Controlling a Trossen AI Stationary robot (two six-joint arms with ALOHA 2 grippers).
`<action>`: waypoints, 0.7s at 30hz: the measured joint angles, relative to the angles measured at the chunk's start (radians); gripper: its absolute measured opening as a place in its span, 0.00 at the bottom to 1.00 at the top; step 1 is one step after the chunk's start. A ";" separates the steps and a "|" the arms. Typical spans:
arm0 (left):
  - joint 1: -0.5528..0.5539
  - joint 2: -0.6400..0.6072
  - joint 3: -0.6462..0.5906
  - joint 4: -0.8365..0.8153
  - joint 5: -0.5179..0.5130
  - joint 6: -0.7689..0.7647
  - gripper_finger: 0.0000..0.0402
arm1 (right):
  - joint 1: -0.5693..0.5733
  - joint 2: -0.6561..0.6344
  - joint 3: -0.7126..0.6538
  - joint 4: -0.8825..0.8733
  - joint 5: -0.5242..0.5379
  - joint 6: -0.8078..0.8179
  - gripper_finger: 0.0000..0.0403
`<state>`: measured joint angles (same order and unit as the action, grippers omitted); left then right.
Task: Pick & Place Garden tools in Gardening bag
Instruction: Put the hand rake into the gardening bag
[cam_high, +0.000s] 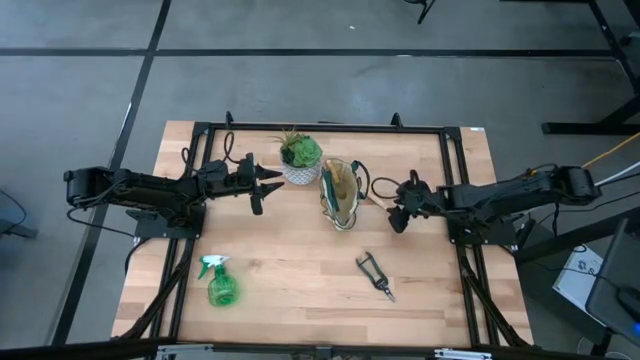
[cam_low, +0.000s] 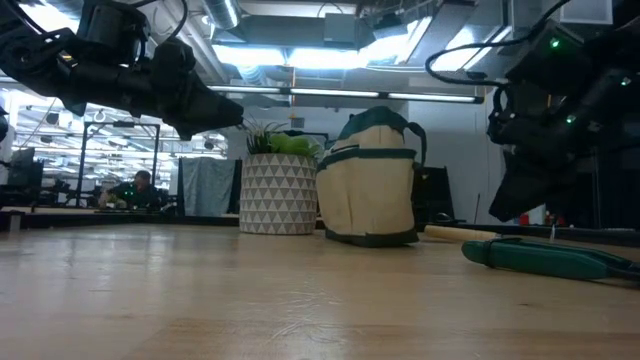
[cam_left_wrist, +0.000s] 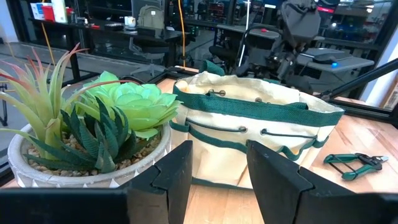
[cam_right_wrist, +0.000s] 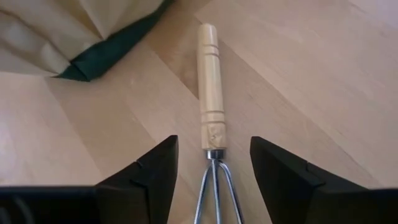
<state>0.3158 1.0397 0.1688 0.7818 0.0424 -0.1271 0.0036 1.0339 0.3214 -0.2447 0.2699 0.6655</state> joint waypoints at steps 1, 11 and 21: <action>0.000 0.000 0.000 0.000 0.000 -0.001 0.37 | -0.003 0.009 0.000 0.005 -0.007 0.000 0.50; 0.000 0.000 0.000 0.000 0.000 0.000 0.37 | -0.027 0.108 0.000 0.081 -0.013 -0.013 0.50; 0.000 0.000 0.000 0.000 0.000 -0.001 0.37 | -0.039 0.197 0.000 0.116 -0.012 -0.106 0.50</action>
<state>0.3161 1.0397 0.1688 0.7818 0.0424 -0.1276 -0.0349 1.2312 0.3218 -0.1288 0.2581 0.5593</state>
